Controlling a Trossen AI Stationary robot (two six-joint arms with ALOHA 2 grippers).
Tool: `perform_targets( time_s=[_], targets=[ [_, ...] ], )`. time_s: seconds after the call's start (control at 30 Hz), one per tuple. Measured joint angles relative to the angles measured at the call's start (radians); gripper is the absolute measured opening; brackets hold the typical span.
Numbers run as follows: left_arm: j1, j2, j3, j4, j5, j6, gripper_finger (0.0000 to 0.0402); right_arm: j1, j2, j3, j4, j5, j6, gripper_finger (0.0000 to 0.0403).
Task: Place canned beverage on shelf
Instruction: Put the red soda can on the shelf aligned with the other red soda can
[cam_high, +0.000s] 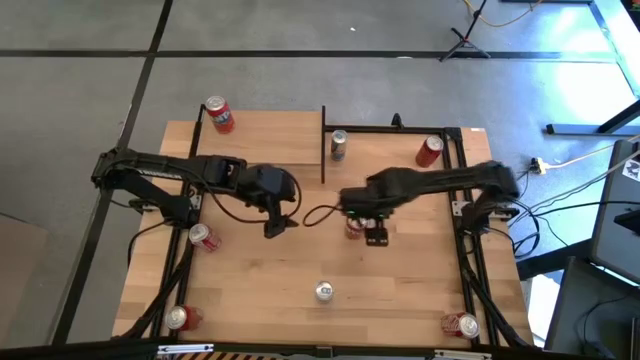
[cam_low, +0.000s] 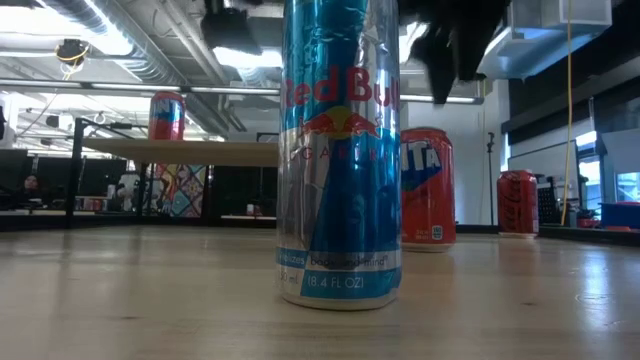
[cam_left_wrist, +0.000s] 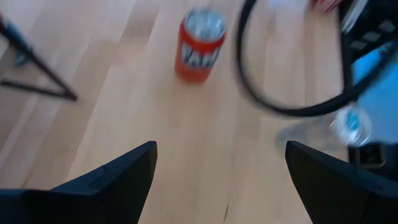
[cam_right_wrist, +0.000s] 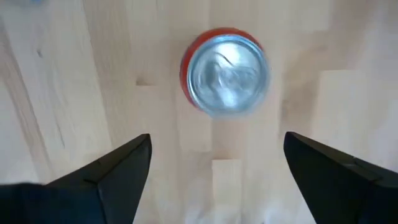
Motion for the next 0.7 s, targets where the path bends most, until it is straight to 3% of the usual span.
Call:
perform_targets(
  time_s=[0.23, 0.43, 0.7],
  targets=[
    [-0.013, 0.056, 0.000, 0.258, 0.008, -0.010, 0.0344, 0.144, -0.324, -0.173, 0.067, 0.126, 0.162, 0.0353],
    [-0.023, 0.182, 0.000, 0.461, 0.003, 0.005, 0.0344, 0.301, -0.572, -0.369, 0.172, 0.206, 0.379, 0.0353],
    [-0.002, 0.362, 0.007, 0.622, -0.041, 0.035, 0.0344, 0.451, -0.748, -0.535, 0.202, 0.359, 0.596, 0.0353]
  ],
)
